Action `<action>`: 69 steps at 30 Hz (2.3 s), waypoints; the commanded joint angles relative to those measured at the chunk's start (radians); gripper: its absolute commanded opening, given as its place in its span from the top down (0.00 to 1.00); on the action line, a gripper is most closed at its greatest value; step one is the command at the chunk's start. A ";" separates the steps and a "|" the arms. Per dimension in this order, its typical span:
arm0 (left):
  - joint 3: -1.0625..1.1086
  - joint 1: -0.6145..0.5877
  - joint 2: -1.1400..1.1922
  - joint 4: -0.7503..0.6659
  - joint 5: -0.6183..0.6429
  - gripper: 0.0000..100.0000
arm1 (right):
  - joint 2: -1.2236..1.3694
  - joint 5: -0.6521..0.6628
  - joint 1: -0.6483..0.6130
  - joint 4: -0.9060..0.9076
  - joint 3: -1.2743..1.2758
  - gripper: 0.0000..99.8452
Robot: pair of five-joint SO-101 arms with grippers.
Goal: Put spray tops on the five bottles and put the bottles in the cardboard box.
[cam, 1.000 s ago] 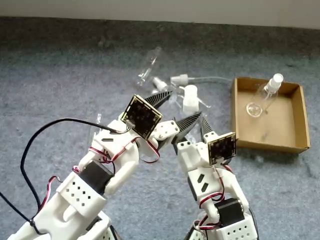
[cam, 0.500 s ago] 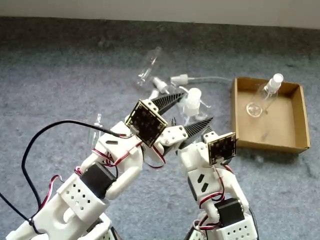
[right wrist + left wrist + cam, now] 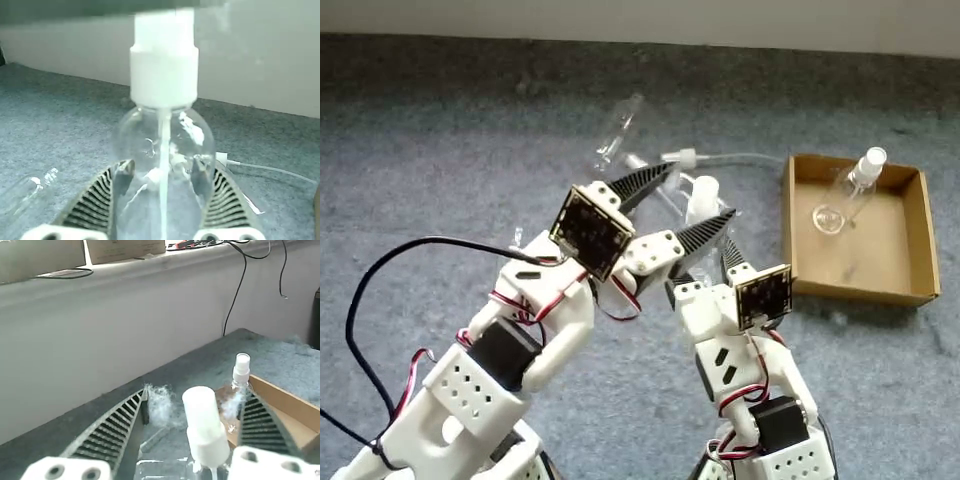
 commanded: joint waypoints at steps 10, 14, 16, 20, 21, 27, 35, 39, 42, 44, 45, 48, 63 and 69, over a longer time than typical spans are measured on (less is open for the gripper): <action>-0.105 -0.134 -0.274 0.005 -0.006 0.77 | -0.010 0.002 0.015 -0.002 -0.058 0.94; -0.113 -0.298 -0.335 0.184 -0.005 0.78 | -0.010 0.002 0.071 -0.004 -0.059 0.94; -0.110 -0.386 -0.346 0.282 -0.003 0.83 | -0.010 0.002 0.116 -0.004 -0.064 0.94; -0.110 -0.498 -0.361 0.416 0.000 1.00 | -0.010 0.002 0.188 0.001 -0.068 0.94; -0.108 -0.506 -0.361 0.434 0.000 0.98 | -0.010 0.002 0.206 0.001 -0.070 0.94; -0.104 -0.507 -0.354 0.649 0.000 0.98 | 0.004 0.074 0.257 0.084 -0.179 0.94; 0.119 -0.509 -0.360 0.741 -0.002 0.99 | 0.203 0.086 0.374 0.150 -0.453 0.94; 0.231 -0.503 -0.361 0.740 -0.002 0.99 | 0.329 0.091 0.507 0.151 -0.578 0.94; 0.263 -0.503 -0.355 0.746 0.000 0.99 | 0.414 0.091 0.590 0.151 -0.653 0.94; 0.297 -0.504 -0.355 0.741 0.000 0.99 | 0.466 0.091 0.645 0.151 -0.684 0.94; 0.318 -0.504 -0.357 0.741 0.000 0.99 | 0.489 0.091 0.671 0.153 -0.694 0.94; 0.384 -0.503 -0.358 0.732 0.000 0.99 | 0.559 0.089 0.740 0.151 -0.702 0.94; 0.536 -0.509 -0.361 0.568 -0.005 0.99 | 1.007 0.091 0.940 0.110 -0.963 0.94; 0.538 -0.506 -0.361 0.568 -0.005 0.99 | 1.139 0.084 0.967 -0.045 -0.992 0.94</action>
